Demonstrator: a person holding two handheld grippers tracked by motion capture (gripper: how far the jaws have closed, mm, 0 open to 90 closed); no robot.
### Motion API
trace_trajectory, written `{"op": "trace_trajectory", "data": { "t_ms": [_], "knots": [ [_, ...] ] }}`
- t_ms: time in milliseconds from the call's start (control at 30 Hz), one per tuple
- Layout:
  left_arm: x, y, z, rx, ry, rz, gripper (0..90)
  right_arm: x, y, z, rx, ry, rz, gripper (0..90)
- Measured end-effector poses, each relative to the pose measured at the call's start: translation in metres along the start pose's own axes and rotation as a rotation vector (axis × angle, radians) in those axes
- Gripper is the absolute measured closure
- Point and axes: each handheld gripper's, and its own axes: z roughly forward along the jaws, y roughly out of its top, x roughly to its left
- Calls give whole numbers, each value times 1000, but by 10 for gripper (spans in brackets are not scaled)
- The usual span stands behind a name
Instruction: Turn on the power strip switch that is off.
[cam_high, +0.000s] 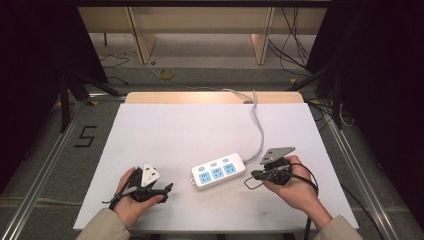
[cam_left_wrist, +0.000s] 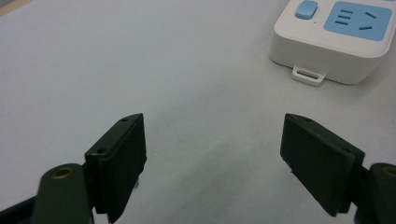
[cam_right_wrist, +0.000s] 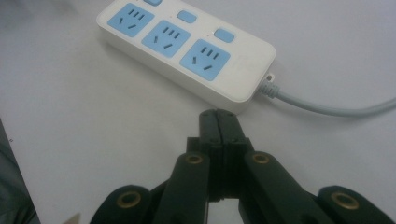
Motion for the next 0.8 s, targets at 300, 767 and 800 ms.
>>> {"op": "trace_trajectory", "data": {
  "t_ms": [300,767,800],
  "knots": [
    [0,0,0,2,-2,2,224,1,5,2,7,5,-6,900],
    [-1,0,1,4,-3,4,223,1,13,5,12,17,-16,900],
    [-1,0,1,4,-3,4,223,2,14,5,13,19,-18,900]
  ]
}}
